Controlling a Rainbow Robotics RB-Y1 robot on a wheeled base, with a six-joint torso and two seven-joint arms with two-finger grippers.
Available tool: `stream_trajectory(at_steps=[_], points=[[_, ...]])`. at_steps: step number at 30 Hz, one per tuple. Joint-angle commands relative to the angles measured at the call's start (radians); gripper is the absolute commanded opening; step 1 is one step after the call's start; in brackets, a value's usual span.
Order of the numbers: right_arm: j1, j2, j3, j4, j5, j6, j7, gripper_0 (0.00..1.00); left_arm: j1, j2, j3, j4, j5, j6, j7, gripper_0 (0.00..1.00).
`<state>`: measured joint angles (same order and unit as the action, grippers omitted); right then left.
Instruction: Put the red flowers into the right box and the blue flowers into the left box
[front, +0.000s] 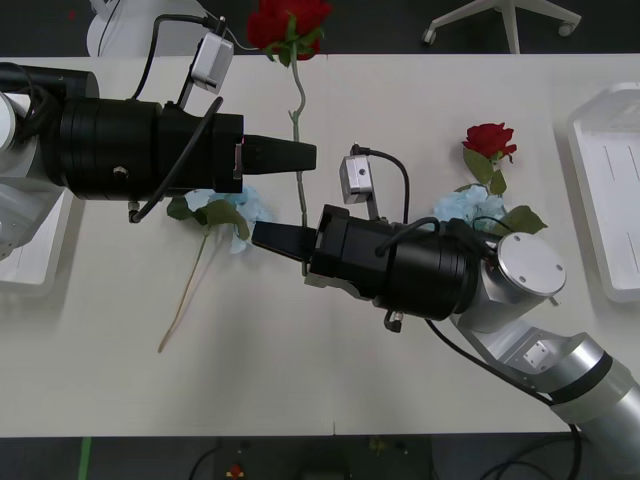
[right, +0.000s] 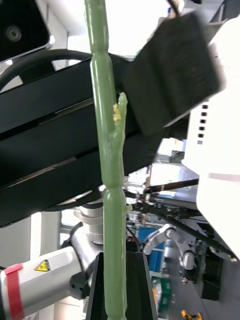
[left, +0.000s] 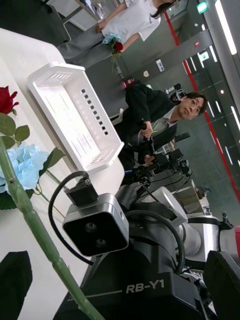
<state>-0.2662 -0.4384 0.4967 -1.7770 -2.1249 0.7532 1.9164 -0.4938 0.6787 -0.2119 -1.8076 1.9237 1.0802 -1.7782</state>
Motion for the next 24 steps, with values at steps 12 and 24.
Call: stream_trajectory(at_steps=[12,24], points=[[-0.074,-0.292,-0.409,-0.032,0.568,0.333,-0.468,0.00,0.080,0.127,0.108,-0.022,-0.084,-0.066,-0.067,1.00],[-0.076,-0.568,-0.627,0.087,0.889,0.634,-0.444,0.00,0.086,0.259,0.272,0.114,-0.307,0.276,-0.079,1.00]])
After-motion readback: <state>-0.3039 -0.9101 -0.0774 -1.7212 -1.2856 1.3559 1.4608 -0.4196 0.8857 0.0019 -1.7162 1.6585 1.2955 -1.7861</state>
